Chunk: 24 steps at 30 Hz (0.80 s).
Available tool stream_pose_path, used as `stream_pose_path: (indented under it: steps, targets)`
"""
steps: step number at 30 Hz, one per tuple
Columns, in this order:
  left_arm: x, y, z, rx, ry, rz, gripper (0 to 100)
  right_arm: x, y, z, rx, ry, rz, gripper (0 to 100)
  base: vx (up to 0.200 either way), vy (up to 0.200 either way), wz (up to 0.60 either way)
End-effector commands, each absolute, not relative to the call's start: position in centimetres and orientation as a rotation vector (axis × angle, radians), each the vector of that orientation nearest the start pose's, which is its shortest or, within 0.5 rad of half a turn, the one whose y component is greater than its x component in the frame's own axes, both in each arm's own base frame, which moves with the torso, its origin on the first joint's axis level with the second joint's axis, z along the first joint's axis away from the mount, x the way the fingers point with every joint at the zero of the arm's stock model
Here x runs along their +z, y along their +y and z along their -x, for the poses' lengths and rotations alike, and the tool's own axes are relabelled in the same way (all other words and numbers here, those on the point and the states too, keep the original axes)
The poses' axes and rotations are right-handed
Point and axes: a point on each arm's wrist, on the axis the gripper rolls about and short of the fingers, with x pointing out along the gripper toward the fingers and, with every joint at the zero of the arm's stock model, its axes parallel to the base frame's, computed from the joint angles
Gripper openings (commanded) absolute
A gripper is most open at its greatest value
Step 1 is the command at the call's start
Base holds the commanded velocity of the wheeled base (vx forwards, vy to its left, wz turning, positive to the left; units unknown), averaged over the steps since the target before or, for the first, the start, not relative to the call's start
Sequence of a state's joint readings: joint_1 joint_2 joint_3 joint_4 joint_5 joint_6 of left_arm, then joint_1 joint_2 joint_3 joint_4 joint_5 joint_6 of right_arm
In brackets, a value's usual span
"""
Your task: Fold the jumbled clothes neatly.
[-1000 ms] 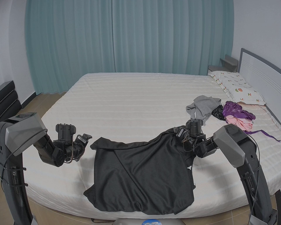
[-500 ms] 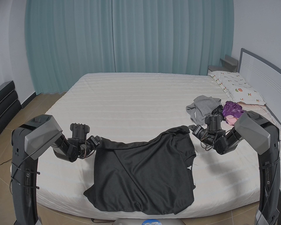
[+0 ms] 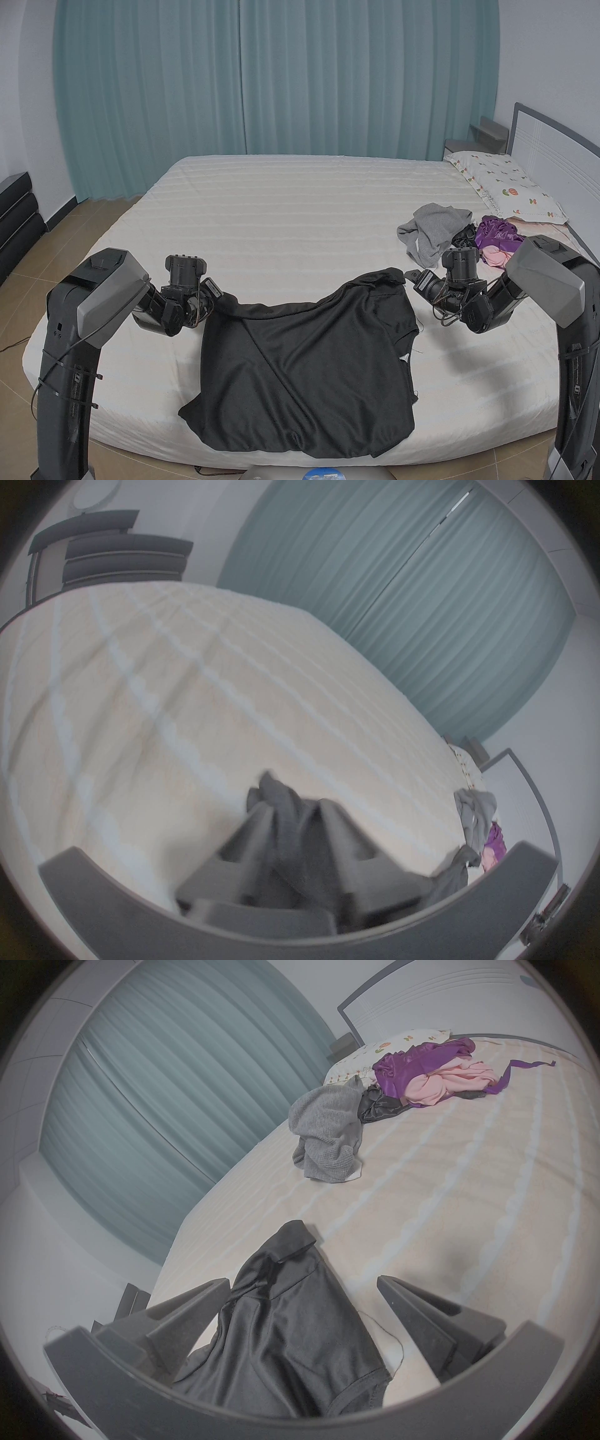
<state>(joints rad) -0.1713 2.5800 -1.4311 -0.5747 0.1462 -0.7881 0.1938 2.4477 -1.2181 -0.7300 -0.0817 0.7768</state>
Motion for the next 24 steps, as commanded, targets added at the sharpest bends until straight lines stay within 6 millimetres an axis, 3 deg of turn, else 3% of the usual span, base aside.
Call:
stream_pose_path:
  steps: [1,5,10,24]
  targets:
    - [-1.8,-6.9,-49.6,0.255,0.432,0.682,0,0.0,8.6,-43.7,-0.068,0.530,-0.693,100,0.000,0.000,0.00]
    - [0.5,-6.2,-51.7,0.260,0.307,0.707,0,-0.3,8.7,-43.6,-0.058,0.550,-0.685,100,0.000,0.000,0.00]
    - [2.6,-6.3,-52.8,0.244,0.232,0.715,0,-0.6,8.9,-43.8,-0.009,0.575,-0.678,100,0.000,0.000,0.00]
    - [2.7,-6.2,-52.6,0.269,0.250,0.692,0,-3.6,9.5,-47.7,0.009,0.648,-0.567,100,0.000,0.000,0.00]
